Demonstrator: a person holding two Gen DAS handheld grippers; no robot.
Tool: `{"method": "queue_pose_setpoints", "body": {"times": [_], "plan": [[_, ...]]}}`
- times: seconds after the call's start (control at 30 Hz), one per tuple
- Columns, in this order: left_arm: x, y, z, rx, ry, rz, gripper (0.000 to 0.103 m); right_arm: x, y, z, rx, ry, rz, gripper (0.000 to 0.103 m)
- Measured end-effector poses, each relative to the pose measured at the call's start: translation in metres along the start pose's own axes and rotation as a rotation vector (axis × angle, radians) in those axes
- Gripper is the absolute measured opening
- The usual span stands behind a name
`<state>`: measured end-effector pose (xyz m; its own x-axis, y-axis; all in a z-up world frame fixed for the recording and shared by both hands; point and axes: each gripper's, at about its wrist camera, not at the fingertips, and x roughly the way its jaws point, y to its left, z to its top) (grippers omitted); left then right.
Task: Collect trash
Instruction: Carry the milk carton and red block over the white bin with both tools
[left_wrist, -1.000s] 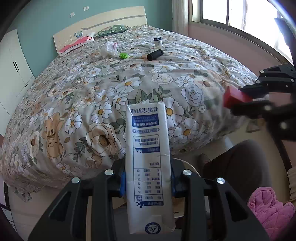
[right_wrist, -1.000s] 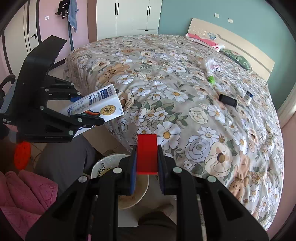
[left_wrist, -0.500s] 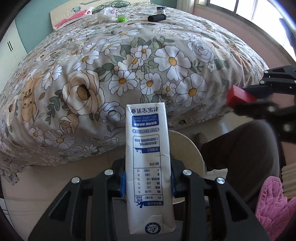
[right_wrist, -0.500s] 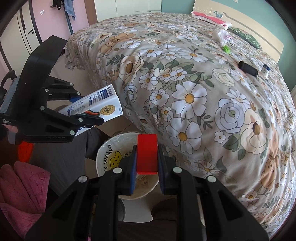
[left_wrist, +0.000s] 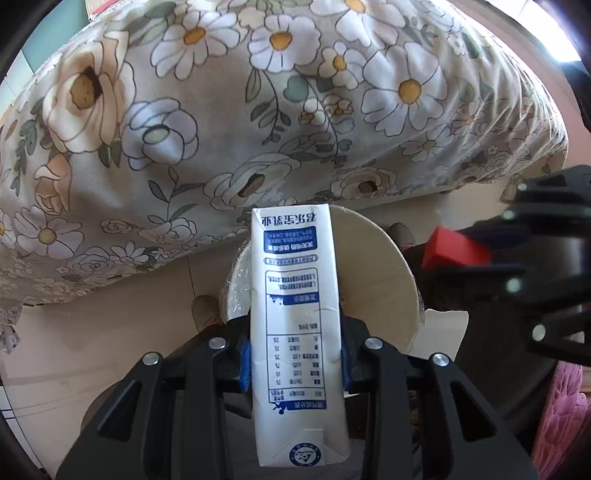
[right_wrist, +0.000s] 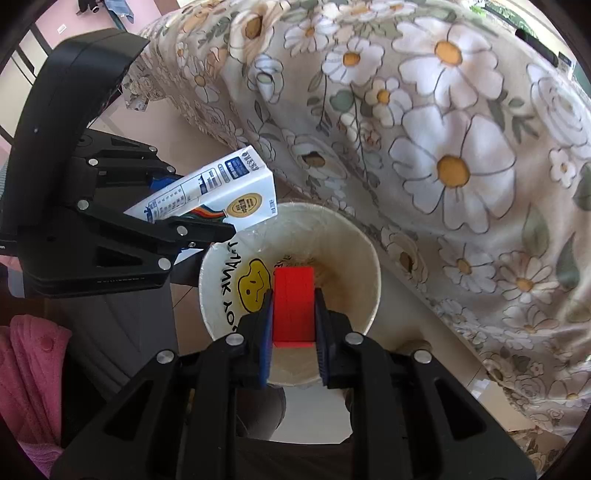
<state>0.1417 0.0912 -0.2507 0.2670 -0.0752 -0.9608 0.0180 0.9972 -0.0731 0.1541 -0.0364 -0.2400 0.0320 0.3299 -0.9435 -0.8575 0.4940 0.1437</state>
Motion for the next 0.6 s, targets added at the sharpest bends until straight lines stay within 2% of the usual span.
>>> {"method": "queue_pose_setpoints", "body": {"times": [0.6], "plan": [[0.106,0.004,0.007,-0.102,0.199,-0.048,0.036,0.126,-0.021,-0.012,0.133,0.235,0.041,0.021]]}}
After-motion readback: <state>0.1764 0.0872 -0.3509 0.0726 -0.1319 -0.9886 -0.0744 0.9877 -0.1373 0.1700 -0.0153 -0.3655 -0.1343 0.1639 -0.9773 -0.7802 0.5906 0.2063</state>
